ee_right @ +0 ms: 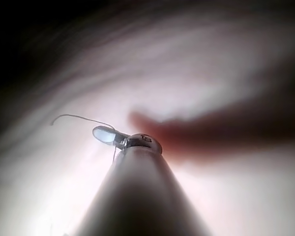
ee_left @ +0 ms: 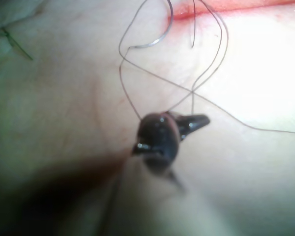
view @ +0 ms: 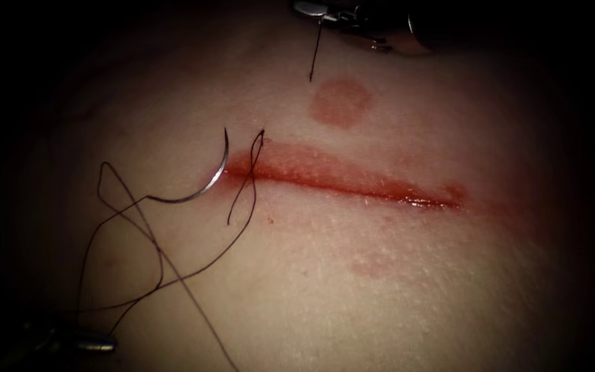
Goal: Wound Closure
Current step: Mistakenly failed to cut the long end of the suture.
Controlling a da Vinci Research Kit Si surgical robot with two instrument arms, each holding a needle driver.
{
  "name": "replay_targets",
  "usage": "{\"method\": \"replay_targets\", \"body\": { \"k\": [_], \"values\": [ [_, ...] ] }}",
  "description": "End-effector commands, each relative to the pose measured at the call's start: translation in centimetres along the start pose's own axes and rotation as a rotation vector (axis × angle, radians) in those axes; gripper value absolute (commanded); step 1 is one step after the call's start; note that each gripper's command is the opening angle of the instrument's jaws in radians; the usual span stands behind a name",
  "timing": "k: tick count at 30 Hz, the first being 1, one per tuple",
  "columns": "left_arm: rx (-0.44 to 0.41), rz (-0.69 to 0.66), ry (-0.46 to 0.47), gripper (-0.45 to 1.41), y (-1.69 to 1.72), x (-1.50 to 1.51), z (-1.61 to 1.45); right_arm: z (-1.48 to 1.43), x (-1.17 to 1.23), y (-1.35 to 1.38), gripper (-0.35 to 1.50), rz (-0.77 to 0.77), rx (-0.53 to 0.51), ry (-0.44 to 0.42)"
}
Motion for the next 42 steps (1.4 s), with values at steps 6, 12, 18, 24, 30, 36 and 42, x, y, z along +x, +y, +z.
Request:
{"method": "replay_targets", "body": {
  "k": [6, 12, 18, 24, 30, 36, 42],
  "values": [
    [-0.012, -0.005, 0.000, -0.35, -0.03, -0.06, 0.08, 0.05, -0.11, 0.00, 0.59, -0.166, -0.052, -0.086],
    [0.067, -0.011, 0.084, 0.09, -0.14, 0.26, 0.04, 0.11, -0.21, -0.12, 1.48, -0.350, -0.084, -0.149],
    [0.147, 0.010, 0.179, 0.27, -0.26, 0.65, -0.02, 0.13, -0.29, -0.28, 1.48, -0.417, -0.068, -0.151],
    [0.168, 0.090, 0.210, 0.64, -0.39, 1.01, 0.01, 0.10, -0.38, -0.51, 1.48, -0.641, -0.038, -0.232],
    [0.165, 0.150, 0.230, 0.68, -0.56, 1.34, 0.12, 0.01, -0.63, -0.75, 1.48, -0.805, -0.077, -0.474],
    [0.160, 0.282, 0.230, 0.71, -0.74, 1.66, 0.22, -0.17, -0.88, -1.04, 1.48, -0.874, -0.056, -0.505],
    [0.201, 0.399, 0.269, 0.74, -0.83, 2.00, 0.19, -0.35, -1.17, -1.35, 1.48, -0.897, -0.082, -0.498]
  ]
}}
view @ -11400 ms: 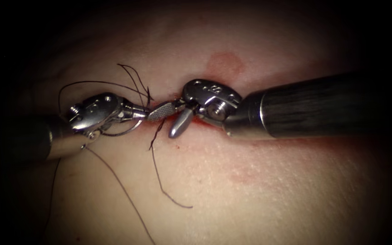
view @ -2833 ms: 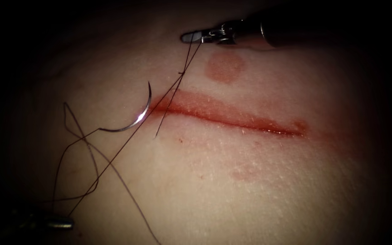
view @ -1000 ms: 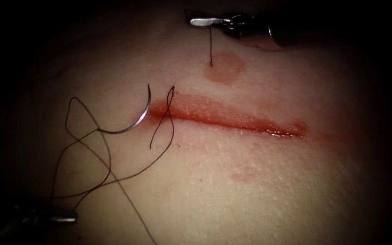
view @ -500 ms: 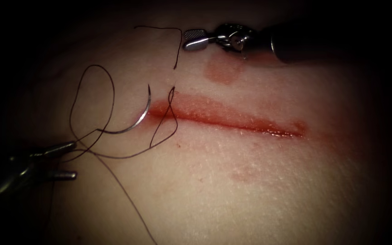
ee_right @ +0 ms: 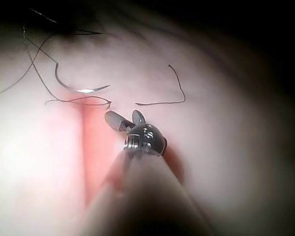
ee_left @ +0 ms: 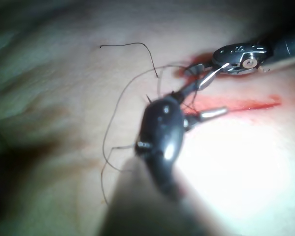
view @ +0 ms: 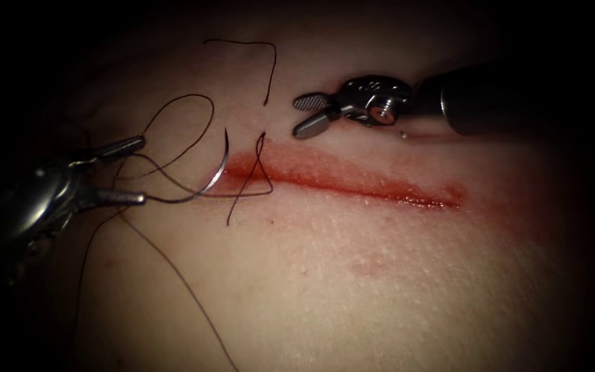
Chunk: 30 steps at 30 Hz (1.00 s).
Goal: Wound Closure
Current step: Mistakenly failed to cut the long end of the suture.
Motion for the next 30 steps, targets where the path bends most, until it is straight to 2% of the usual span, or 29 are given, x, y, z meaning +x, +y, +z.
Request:
{"method": "replay_targets", "body": {
  "k": [1, 6, 8, 9, 12, 17, 25, 30],
  "values": [
    [0.000, -0.003, 0.003, 0.74, -0.01, -0.06, 0.03, 0.07, -0.04, -0.09, 1.48, 0.002, 0.004, 0.001],
    [0.044, 0.057, 0.024, 0.71, -0.11, 0.20, -0.08, 0.07, -0.05, -0.40, 1.45, -0.002, -0.025, -0.003],
    [0.053, 0.085, 0.032, 0.66, -0.13, 0.31, -0.16, 0.14, -0.04, -0.49, 1.47, -0.011, -0.030, -0.040],
    [0.052, 0.098, 0.036, 0.54, -0.13, 0.35, -0.20, 0.18, -0.04, -0.55, 1.47, -0.030, -0.030, -0.071],
    [0.061, 0.156, 0.024, -0.35, -0.13, 0.46, -0.36, 0.28, -0.05, -0.65, 1.47, -0.053, -0.046, -0.085],
    [0.114, 0.152, 0.009, -0.35, -0.12, 0.54, -0.58, 0.41, -0.03, -0.69, 1.47, -0.105, -0.086, -0.088],
    [0.194, 0.162, -0.010, -0.35, -0.29, 0.50, -0.89, 0.56, 0.02, -0.55, 1.47, -0.167, -0.179, -0.112],
    [0.219, 0.169, -0.024, -0.35, -0.33, 0.46, -0.95, 0.59, 0.00, -0.48, 1.47, -0.184, -0.226, -0.127]
  ]
}}
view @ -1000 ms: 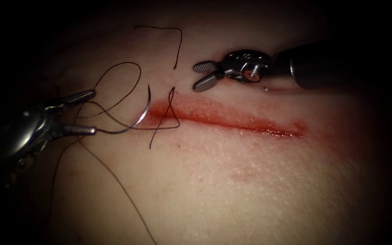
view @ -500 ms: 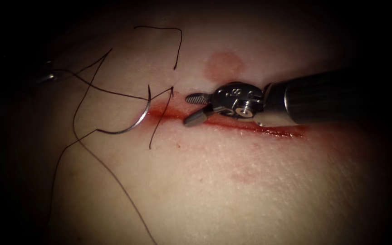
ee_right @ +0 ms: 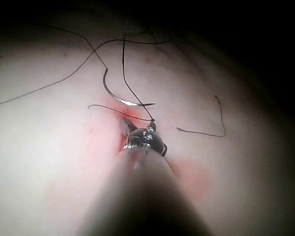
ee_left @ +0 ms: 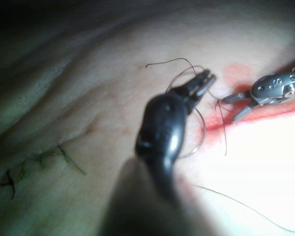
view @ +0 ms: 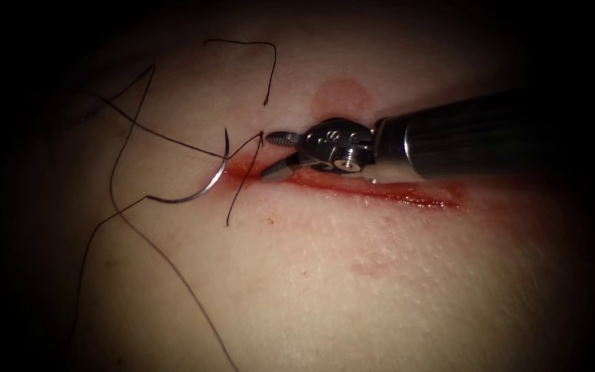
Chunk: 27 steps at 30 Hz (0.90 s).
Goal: Wound Closure
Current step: Mistakenly failed to cut the long end of the suture.
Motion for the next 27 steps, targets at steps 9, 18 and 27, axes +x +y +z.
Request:
{"method": "replay_targets", "body": {
  "k": [9, 18, 27],
  "values": [
    [0.034, 0.016, -0.015, -0.35, 0.10, -0.09, 0.11, 0.28, -0.18, 0.17, 1.47, -0.211, -0.020, -0.130],
    [0.036, 0.024, -0.010, -0.35, 0.18, -0.21, 0.14, 0.32, -0.44, -0.13, 1.43, -0.228, 0.059, -0.187],
    [0.020, 0.010, 0.006, -0.35, 0.27, -0.29, 0.21, 0.42, -0.65, -0.23, 1.30, -0.261, 0.017, -0.230]
  ]
}}
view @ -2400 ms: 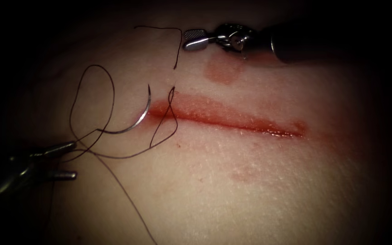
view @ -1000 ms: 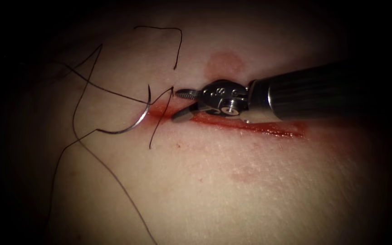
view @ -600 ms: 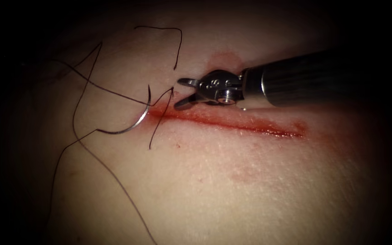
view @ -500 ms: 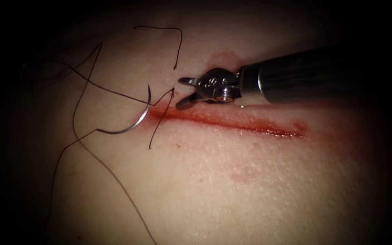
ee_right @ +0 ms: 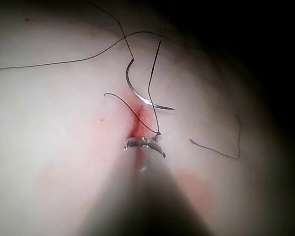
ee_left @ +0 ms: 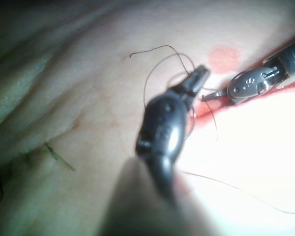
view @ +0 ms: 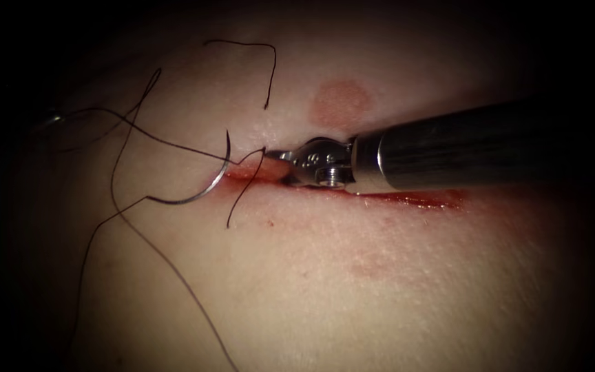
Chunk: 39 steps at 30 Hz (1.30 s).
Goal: Wound Closure
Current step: Mistakenly failed to cut the long end of the suture.
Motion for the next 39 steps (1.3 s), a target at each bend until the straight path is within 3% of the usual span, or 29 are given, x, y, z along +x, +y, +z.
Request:
{"method": "replay_targets", "body": {
  "k": [1, 7, 13, 21, 27, 33, 34, 35, 37, 39],
  "values": [
    [-0.001, -0.001, 0.001, -0.35, 0.00, -0.08, 0.04, 0.07, -0.03, 0.06, 1.30, 0.009, -0.033, -0.021],
    [-0.002, 0.000, 0.002, -0.35, 0.01, -0.09, 0.05, -0.03, -0.16, 0.46, 1.30, 0.003, -0.143, -0.098],
    [-0.011, 0.002, 0.009, -0.35, 0.03, -0.10, 0.09, -0.14, -0.25, 0.75, 1.30, 0.006, -0.235, -0.110],
    [-0.043, 0.001, 0.027, -0.35, 0.04, -0.06, 0.14, -0.25, -0.28, 0.77, 1.32, 0.014, -0.266, -0.112],
    [-0.124, -0.048, 0.072, 0.13, 0.04, 0.09, 0.21, -0.51, -0.16, 0.71, 1.43, 0.038, -0.238, -0.059],
    [-0.164, -0.093, 0.091, 0.37, -0.01, 0.45, 0.19, -1.02, 0.09, 0.70, 1.47, 0.182, -0.140, 0.089],
    [-0.179, -0.095, 0.071, 0.39, 0.00, 0.49, 0.19, -1.09, 0.13, 0.70, 1.47, 0.205, -0.122, 0.117],
    [-0.232, -0.095, -0.018, 0.42, 0.06, 0.53, 0.19, -1.26, 0.22, 0.70, 1.48, 0.239, -0.055, 0.192],
    [-0.249, -0.093, -0.052, 0.44, 0.08, 0.54, 0.19, -1.33, 0.26, 0.70, 1.48, 0.248, -0.047, 0.204],
    [-0.281, -0.082, -0.188, 0.53, 0.14, 0.53, 0.22, -1.46, 0.34, 0.72, 1.48, 0.256, -0.045, 0.225]
  ]
}}
